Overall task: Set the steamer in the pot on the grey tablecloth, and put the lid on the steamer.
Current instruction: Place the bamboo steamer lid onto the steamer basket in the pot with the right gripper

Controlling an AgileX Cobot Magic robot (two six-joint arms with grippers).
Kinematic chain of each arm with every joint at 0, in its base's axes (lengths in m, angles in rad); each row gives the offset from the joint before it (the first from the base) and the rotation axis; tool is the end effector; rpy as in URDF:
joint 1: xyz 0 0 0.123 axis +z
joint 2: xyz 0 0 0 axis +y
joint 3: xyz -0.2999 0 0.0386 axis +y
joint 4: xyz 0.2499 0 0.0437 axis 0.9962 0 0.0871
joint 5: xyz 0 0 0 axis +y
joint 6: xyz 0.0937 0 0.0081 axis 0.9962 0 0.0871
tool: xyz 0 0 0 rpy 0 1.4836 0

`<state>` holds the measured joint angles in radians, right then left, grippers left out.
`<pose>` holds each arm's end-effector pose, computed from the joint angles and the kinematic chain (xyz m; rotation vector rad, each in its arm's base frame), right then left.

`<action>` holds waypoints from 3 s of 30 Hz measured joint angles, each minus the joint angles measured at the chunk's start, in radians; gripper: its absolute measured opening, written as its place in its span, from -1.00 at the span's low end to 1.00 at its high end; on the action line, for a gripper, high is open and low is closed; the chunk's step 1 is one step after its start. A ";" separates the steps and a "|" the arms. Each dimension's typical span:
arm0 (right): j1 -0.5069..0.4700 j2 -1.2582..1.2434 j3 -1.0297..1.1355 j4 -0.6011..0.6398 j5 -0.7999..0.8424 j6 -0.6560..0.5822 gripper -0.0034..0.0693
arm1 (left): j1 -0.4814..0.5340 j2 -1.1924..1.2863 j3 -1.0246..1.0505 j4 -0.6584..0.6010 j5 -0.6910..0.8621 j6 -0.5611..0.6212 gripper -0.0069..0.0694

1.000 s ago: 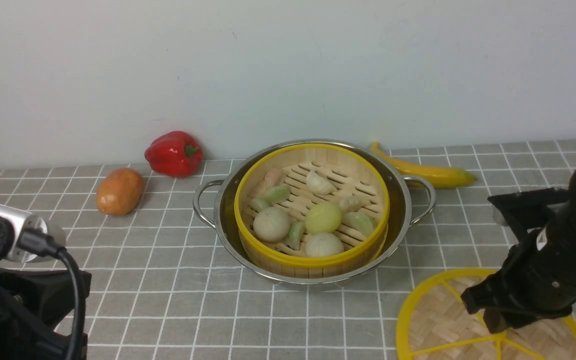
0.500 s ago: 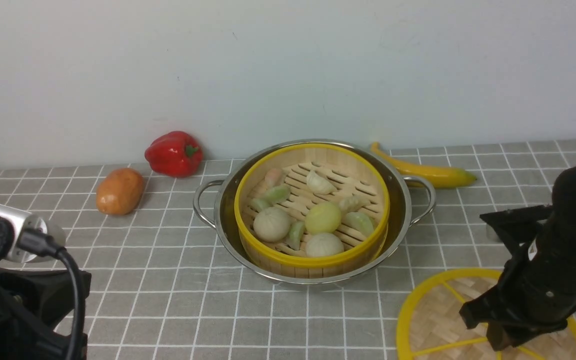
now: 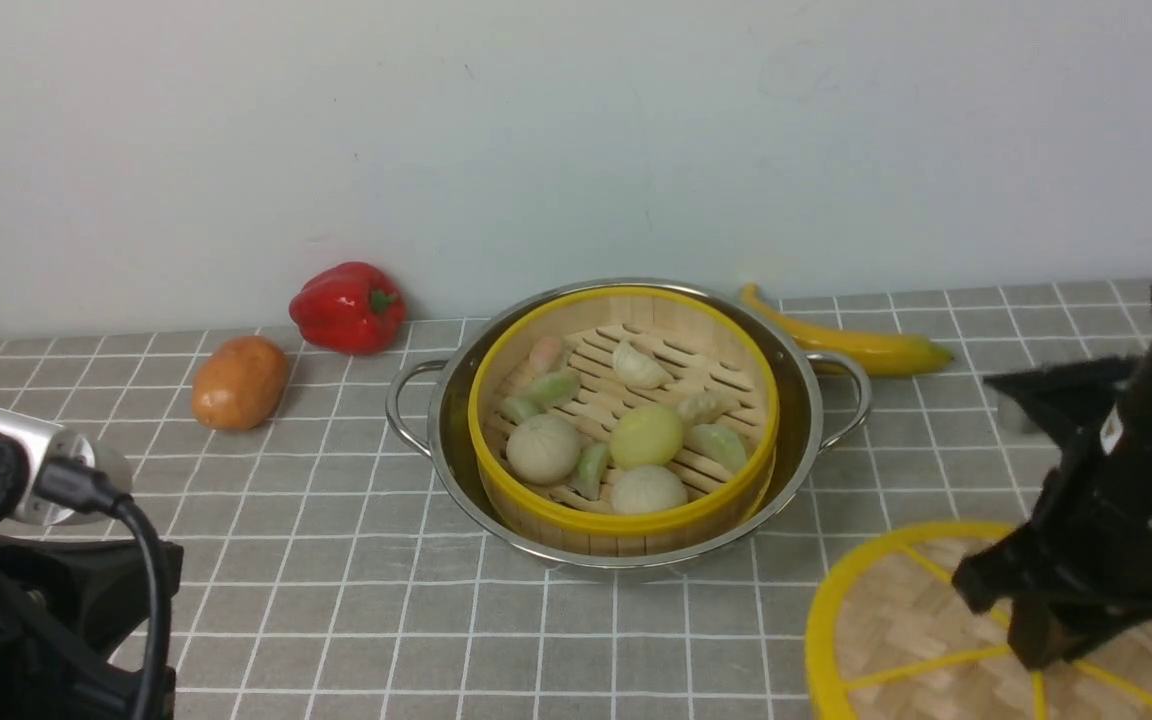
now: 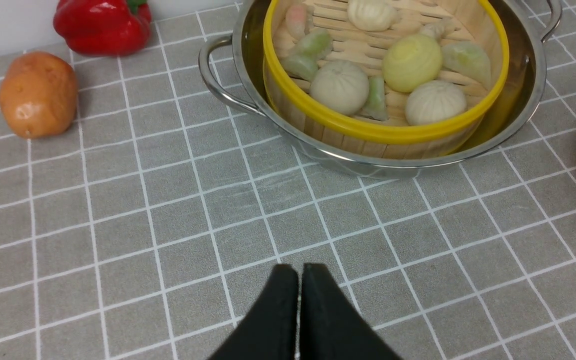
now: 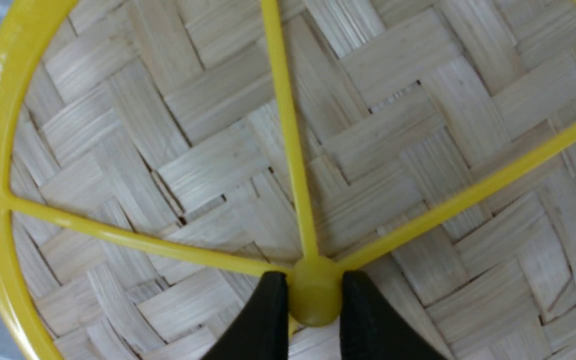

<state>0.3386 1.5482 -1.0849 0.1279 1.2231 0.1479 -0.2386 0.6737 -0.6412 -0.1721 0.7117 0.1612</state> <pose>0.2532 0.1011 0.2578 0.2237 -3.0725 -0.1685 0.1095 -0.0375 0.3192 0.3597 2.1969 -0.2389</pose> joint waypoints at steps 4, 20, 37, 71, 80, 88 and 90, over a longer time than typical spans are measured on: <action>0.021 0.001 -0.125 0.000 0.000 -0.001 -0.50 | 0.000 0.000 0.000 0.000 0.000 0.000 -0.81; 0.158 0.381 -0.724 0.000 0.008 -0.005 -0.50 | 0.000 0.000 0.000 0.000 0.015 0.009 -0.81; 0.161 0.568 -0.927 0.060 0.010 -0.030 -0.50 | 0.000 0.000 0.000 0.000 0.018 0.011 -0.81; 0.228 0.639 -0.950 0.038 -0.043 -0.100 -0.50 | 0.000 0.000 0.000 0.001 0.022 0.015 -0.81; 0.228 0.639 -0.950 0.011 -0.074 -0.100 -0.50 | 0.000 0.000 0.000 0.001 0.022 0.015 -0.81; 0.228 0.640 -0.950 0.004 -0.087 -0.097 -0.50 | 0.000 0.000 0.000 0.001 0.022 0.015 -0.81; 0.228 0.640 -0.950 0.004 -0.090 -0.097 -0.50 | 0.000 0.000 0.000 0.001 0.022 0.015 -0.81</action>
<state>0.5661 2.1877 -2.0350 0.1317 1.1327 0.0504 -0.2386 0.6737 -0.6412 -0.1712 0.7336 0.1765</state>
